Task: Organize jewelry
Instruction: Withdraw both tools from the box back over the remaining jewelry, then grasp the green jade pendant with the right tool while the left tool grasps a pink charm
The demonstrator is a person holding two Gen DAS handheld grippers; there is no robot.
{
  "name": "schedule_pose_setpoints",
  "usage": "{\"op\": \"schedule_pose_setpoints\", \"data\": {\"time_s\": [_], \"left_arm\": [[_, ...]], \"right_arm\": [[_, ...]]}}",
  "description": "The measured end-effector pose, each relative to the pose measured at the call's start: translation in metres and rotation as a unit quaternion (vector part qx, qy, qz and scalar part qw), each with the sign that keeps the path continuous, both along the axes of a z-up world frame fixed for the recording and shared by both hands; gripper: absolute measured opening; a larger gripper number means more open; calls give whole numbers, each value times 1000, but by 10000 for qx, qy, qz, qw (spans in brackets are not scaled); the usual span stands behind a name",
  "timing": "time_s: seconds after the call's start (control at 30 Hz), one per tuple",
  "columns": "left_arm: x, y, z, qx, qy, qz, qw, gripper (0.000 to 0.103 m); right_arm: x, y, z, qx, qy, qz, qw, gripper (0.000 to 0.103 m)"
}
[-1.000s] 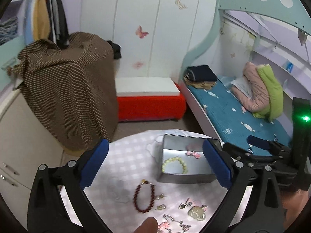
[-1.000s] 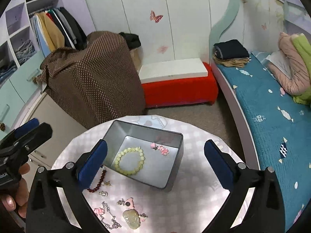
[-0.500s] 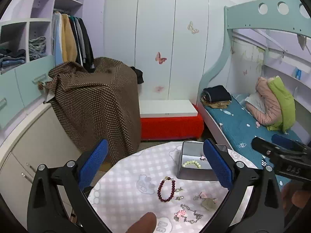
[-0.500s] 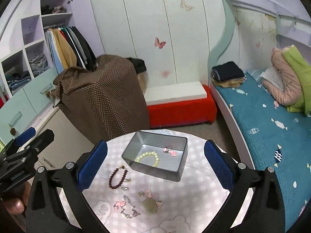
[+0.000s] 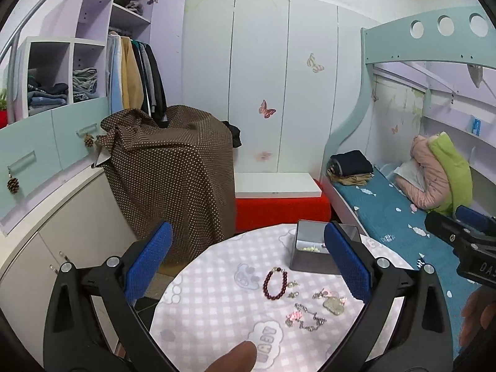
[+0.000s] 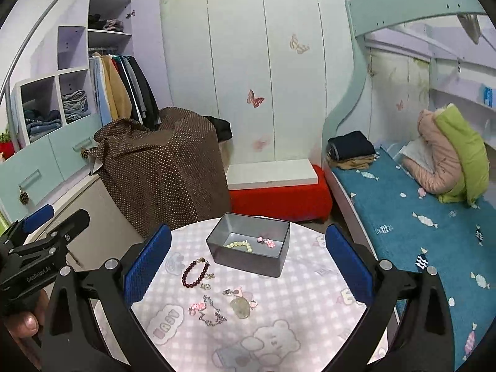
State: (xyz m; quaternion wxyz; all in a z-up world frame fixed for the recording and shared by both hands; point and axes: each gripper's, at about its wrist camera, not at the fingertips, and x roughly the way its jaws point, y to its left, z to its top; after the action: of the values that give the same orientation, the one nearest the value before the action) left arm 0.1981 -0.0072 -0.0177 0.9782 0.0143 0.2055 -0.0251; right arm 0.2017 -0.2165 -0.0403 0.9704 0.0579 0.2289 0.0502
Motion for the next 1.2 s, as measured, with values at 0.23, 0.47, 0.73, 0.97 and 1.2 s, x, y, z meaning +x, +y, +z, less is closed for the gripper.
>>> {"op": "schedule_pose_setpoints", "data": {"time_s": [0.23, 0.47, 0.73, 0.97, 1.2], "left_arm": [[-21, 7, -9, 93, -68, 173, 9998, 98], [-26, 23, -29, -141, 113, 281, 9994, 98], [-9, 26, -67, -157, 631, 179, 9977, 98], [15, 22, -96, -125, 981, 61, 9951, 98], [33, 14, -126, -37, 1358, -63, 9907, 98]], "right_arm": [[-22, 9, 0, -88, -192, -2, 9998, 96], [-34, 6, -11, -196, -211, -38, 9996, 96], [-25, -1, -34, -155, 122, -130, 9997, 96], [-6, 1, -67, -335, 603, -63, 9976, 96], [18, 4, -113, -456, 1266, 166, 9908, 96]]}}
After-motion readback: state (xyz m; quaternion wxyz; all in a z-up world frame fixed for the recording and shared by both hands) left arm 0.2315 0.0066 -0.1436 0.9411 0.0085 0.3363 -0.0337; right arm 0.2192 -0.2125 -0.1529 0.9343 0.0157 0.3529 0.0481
